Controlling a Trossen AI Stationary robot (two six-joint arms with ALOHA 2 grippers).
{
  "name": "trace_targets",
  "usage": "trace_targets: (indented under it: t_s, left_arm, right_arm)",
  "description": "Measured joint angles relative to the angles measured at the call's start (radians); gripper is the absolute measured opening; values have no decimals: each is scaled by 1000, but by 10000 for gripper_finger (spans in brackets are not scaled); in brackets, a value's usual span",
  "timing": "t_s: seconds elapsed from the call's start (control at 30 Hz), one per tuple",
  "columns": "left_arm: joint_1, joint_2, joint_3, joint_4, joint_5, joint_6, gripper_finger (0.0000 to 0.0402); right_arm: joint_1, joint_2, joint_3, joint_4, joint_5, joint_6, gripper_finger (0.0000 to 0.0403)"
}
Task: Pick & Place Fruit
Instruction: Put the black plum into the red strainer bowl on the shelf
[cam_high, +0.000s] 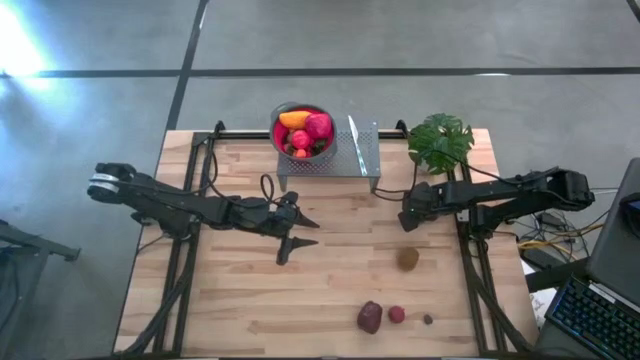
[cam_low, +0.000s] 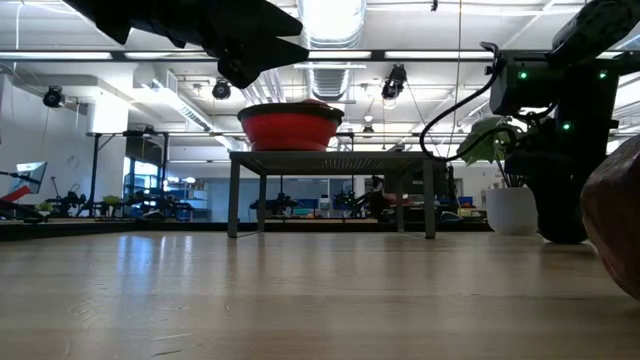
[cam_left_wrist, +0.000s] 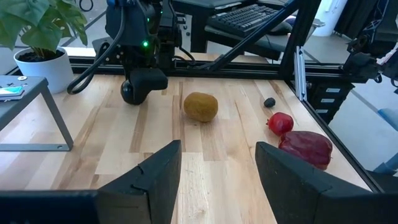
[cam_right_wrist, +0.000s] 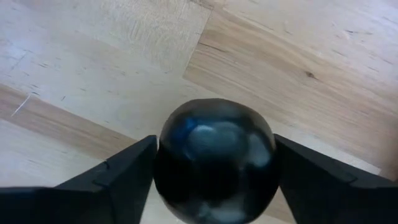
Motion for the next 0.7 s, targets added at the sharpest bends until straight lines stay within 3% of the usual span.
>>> trace_targets:
  t_s: [0.2,0.4,0.7]
  left_arm:
    - [0,0,0,0,0,0,211]
    - [0,0,0,0,0,0,211]
    - [0,0,-1,0,0,0,211]
  right_arm:
    - [0,0,0,-1,0,-1,241]
    - [0,-1,8,-8,-17,-27,251]
    - [2,-2,179,-6,-170,-134,240]
